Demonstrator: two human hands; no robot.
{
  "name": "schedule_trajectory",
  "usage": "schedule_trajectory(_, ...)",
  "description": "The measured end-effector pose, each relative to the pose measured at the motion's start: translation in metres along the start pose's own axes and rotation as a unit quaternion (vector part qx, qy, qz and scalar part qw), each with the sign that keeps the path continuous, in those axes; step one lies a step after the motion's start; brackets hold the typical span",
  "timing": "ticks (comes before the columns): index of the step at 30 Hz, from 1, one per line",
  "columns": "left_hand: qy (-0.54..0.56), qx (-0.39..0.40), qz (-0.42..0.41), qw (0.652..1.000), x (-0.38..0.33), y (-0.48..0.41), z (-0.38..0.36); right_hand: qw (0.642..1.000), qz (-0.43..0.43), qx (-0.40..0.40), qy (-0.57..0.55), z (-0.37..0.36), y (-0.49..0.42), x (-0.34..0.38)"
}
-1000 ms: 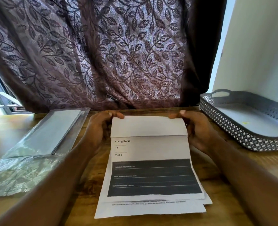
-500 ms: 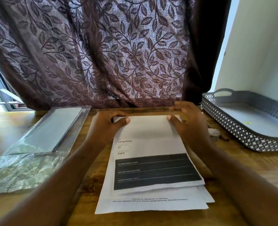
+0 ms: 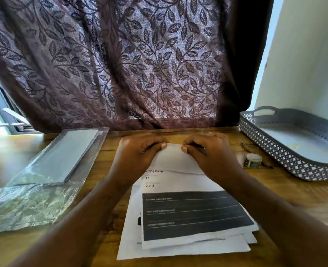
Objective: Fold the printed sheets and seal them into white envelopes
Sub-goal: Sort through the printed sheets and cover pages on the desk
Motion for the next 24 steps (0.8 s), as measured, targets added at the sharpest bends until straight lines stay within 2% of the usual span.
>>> schedule_trajectory(5, -0.038, -0.041, -0.001, 0.998, -0.001, -0.002, 0.012, 1.000, -0.021, -0.011, -0.017, 0.012, -0.006, -0.016)
schedule_trajectory(10, 0.001, -0.062, 0.069, 0.996, 0.019, -0.001, 0.024, 0.995, -0.097, 0.012, -0.014, 0.020, -0.007, -0.051)
schedule_trajectory(16, -0.008, -0.080, 0.119, 0.990, 0.035, 0.002, 0.027, 0.979, -0.182, -0.001, -0.093, 0.023, -0.002, -0.070)
schedule_trajectory(22, -0.018, -0.080, 0.158, 0.984, 0.036, 0.002, 0.029, 0.962, -0.190, 0.014, -0.194, 0.022, 0.001, -0.066)
schedule_trajectory(24, -0.082, -0.094, 0.154, 0.980, 0.029, 0.002, 0.030, 0.962, -0.186, -0.004, -0.200, 0.024, -0.001, -0.063)
Point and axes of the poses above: each hand's wrist, its own y-axis away from the middle knuckle, its own z-axis out of the back of the hand, x = y × z, the point moved 7 cm from there along -y, towards the middle knuckle, and after that the axes turned 1 degree about x, right-handed, at the moved point
